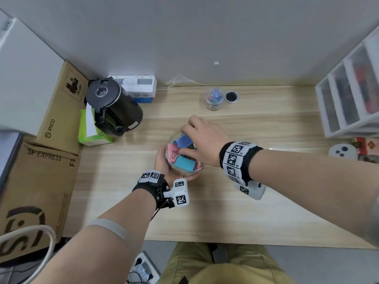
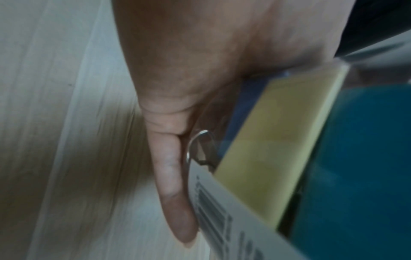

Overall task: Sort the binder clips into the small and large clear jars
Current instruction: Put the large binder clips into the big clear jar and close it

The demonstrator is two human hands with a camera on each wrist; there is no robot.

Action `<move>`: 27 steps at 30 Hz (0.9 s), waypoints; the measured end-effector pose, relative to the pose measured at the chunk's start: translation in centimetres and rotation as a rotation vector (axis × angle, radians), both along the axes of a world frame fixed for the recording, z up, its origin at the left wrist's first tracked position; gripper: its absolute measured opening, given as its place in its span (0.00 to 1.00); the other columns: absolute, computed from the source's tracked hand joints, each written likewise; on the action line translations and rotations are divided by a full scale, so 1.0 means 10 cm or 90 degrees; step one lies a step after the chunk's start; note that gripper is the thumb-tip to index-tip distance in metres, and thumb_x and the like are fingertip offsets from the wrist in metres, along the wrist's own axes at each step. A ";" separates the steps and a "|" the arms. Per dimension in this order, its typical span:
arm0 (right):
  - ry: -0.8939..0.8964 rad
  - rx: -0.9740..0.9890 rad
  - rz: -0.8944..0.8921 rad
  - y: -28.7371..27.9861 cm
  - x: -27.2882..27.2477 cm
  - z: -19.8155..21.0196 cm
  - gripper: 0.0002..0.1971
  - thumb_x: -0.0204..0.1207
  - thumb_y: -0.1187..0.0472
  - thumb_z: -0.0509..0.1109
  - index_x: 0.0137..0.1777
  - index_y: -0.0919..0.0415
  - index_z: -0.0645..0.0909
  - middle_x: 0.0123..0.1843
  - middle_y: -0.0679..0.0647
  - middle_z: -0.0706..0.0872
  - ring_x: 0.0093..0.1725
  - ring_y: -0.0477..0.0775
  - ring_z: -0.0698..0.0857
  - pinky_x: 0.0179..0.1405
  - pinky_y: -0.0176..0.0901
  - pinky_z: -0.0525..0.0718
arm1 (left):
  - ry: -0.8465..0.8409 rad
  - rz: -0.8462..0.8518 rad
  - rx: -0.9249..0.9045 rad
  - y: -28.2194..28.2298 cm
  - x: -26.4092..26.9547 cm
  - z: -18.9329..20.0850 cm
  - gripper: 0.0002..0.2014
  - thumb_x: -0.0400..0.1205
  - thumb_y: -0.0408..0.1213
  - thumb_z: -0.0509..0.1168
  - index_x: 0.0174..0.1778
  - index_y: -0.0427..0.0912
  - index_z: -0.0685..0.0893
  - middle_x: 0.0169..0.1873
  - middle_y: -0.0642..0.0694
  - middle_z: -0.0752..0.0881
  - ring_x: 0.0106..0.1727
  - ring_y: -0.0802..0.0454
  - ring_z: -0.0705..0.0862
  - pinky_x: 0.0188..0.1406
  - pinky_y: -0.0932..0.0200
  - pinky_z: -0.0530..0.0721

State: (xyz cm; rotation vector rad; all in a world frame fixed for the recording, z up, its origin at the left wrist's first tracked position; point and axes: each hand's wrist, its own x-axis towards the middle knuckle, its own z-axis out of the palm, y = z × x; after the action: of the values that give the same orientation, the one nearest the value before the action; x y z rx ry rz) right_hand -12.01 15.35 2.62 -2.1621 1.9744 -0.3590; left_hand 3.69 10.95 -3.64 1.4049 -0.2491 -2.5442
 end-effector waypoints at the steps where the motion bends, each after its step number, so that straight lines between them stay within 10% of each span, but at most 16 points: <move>1: -0.004 -0.012 0.009 0.02 -0.03 0.00 0.21 0.75 0.41 0.72 0.59 0.56 0.80 0.54 0.55 0.78 0.51 0.58 0.79 0.40 0.45 0.69 | 0.002 -0.006 0.002 0.00 -0.01 -0.01 0.36 0.75 0.60 0.64 0.75 0.40 0.82 0.67 0.32 0.86 0.68 0.24 0.83 0.67 0.31 0.78; 7: 0.025 -0.062 0.023 0.13 -0.14 -0.14 0.12 0.70 0.51 0.80 0.38 0.60 0.84 0.37 0.55 0.84 0.38 0.61 0.84 0.37 0.47 0.75 | 0.000 -0.049 0.015 0.06 -0.14 -0.06 0.39 0.76 0.63 0.63 0.77 0.39 0.80 0.69 0.29 0.84 0.71 0.24 0.81 0.67 0.31 0.80; 13: -0.086 -0.070 -0.080 0.37 -0.53 -0.15 0.11 0.79 0.52 0.65 0.52 0.59 0.82 0.49 0.55 0.82 0.44 0.61 0.82 0.41 0.51 0.79 | -0.042 -0.082 -0.006 0.14 -0.28 -0.15 0.40 0.75 0.66 0.61 0.77 0.41 0.81 0.69 0.32 0.85 0.69 0.28 0.83 0.65 0.32 0.81; 18: -0.065 0.186 -0.433 0.69 -1.25 -0.36 0.28 0.74 0.47 0.69 0.72 0.57 0.69 0.68 0.60 0.72 0.65 0.63 0.76 0.61 0.57 0.80 | -0.047 -0.112 -0.029 0.23 -0.40 -0.15 0.39 0.74 0.65 0.61 0.77 0.45 0.81 0.70 0.33 0.85 0.70 0.27 0.83 0.63 0.34 0.82; 27: 0.062 0.554 -0.567 1.40 -1.44 -0.94 0.45 0.54 0.40 0.76 0.70 0.47 0.59 0.63 0.59 0.67 0.58 0.66 0.72 0.51 0.59 0.80 | -0.056 -0.183 -0.036 0.38 -0.63 -0.21 0.40 0.77 0.69 0.59 0.78 0.44 0.81 0.69 0.34 0.86 0.64 0.30 0.87 0.67 0.38 0.80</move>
State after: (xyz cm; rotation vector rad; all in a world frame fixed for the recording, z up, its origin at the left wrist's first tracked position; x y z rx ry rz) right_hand -26.39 29.37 -6.75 -0.7470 2.3924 0.4434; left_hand -2.65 14.77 -5.73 1.5607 -0.5713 -2.6742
